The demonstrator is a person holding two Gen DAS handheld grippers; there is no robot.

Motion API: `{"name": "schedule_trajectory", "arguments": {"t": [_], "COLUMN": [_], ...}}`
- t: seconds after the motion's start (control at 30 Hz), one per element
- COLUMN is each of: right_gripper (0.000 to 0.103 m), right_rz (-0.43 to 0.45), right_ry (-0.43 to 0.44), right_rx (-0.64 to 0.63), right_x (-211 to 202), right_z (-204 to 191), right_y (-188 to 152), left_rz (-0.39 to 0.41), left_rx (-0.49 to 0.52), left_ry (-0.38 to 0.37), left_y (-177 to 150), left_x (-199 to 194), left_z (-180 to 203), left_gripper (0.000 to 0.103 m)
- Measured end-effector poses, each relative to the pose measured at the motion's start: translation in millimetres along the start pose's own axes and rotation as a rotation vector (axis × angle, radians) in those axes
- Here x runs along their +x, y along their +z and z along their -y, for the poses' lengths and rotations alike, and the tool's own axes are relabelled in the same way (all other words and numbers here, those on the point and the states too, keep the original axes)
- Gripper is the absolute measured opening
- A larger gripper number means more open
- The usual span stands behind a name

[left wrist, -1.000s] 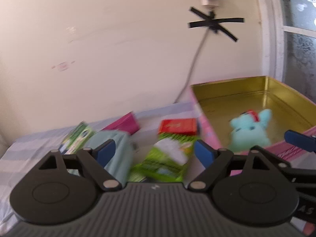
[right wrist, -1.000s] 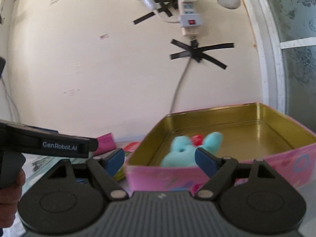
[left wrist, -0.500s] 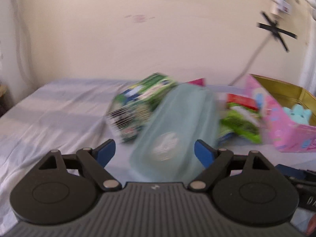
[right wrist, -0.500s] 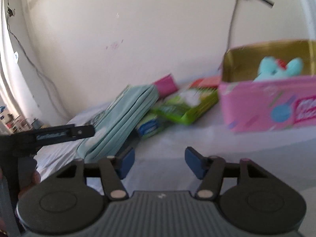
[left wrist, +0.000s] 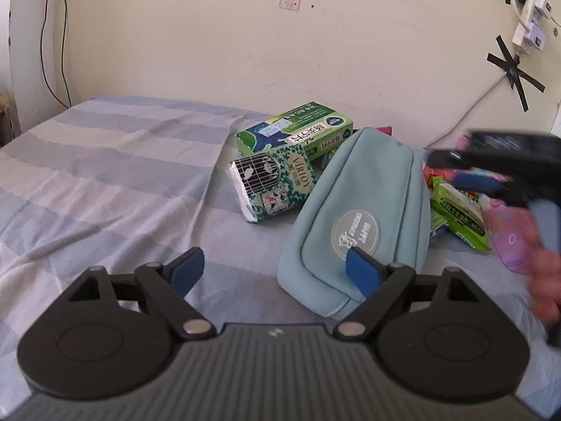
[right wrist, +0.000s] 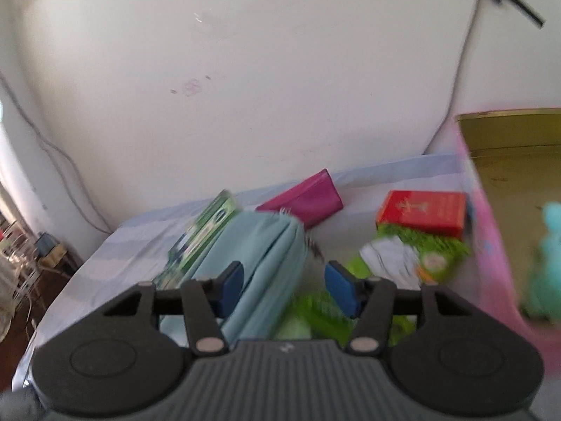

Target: Organize objects

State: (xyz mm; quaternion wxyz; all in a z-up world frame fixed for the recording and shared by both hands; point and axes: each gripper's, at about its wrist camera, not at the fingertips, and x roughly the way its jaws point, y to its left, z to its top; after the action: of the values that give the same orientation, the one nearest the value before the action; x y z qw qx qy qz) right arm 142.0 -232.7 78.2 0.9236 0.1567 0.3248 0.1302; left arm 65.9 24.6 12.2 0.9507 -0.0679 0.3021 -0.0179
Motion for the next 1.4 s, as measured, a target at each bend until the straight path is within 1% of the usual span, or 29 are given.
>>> {"name": "schedule_trajectory", "arguments": {"t": [0.07,0.13,0.2,0.27,0.33,0.37,0.4,0.43,0.53,0.6,0.7,0.97,1.17,1.3,1.4], "right_gripper": [0.062,0.068,0.069,0.069,0.059,0.056,0.051,0.048,0.043,0.042,0.041,0.040,0.040,0.041,0.041], "right_rz": [-0.034,-0.065,-0.092,-0.100,-0.094,-0.083,-0.071,-0.055,-0.003,0.033,0.085,0.216,0.257,0.270,0.264], "right_ry": [-0.026,-0.009,0.022,0.051,0.066,0.058,0.048,0.038,0.005,-0.014,-0.028,-0.066,-0.082,-0.089,-0.087], "right_rx": [0.002,0.014,0.027,0.045,0.052,0.042,0.030,0.017,-0.026,-0.048,-0.049,-0.042,-0.043,-0.061,-0.052], "right_x": [22.0,39.0,51.9,60.7,60.3,58.1,55.9,52.3,40.7,31.7,13.8,-53.7,-90.2,-108.2,-127.4], "right_z": [0.4,-0.5,-1.3,-2.6,-6.4,-9.2,-12.4,-15.9,-26.8,-32.3,-35.2,-27.9,-18.1,-17.2,-9.9], "right_y": [8.8,13.5,14.7,12.0,9.1,7.7,7.0,5.9,3.0,0.8,-2.9,-28.3,-50.9,-66.3,-81.0], "left_rz": [-0.006,-0.009,-0.014,-0.018,-0.021,-0.021,-0.021,-0.022,-0.024,-0.024,-0.027,-0.025,-0.019,-0.023,-0.022], "left_rx": [-0.018,-0.028,-0.040,-0.054,-0.060,-0.061,-0.062,-0.064,-0.066,-0.068,-0.070,-0.057,-0.035,-0.029,-0.023], "left_ry": [-0.004,-0.010,-0.023,-0.035,-0.045,-0.047,-0.050,-0.052,-0.058,-0.060,-0.065,-0.065,-0.067,-0.069,-0.074], "left_y": [0.6,1.8,2.5,2.6,2.3,2.1,1.8,1.6,1.7,1.2,-0.1,-4.5,-7.8,-8.2,-10.3], "left_x": [1.4,4.4,7.3,9.5,11.5,12.4,12.9,13.3,14.1,13.8,13.7,10.6,7.1,6.1,3.0], "left_z": [-2.4,-7.0,-10.4,-13.4,-14.9,-15.3,-15.7,-15.8,-16.9,-17.1,-17.9,-15.5,-12.4,-11.9,-10.2], "left_gripper": [0.093,0.095,0.095,0.096,0.096,0.096,0.096,0.097,0.097,0.097,0.097,0.098,0.098,0.098,0.098]}}
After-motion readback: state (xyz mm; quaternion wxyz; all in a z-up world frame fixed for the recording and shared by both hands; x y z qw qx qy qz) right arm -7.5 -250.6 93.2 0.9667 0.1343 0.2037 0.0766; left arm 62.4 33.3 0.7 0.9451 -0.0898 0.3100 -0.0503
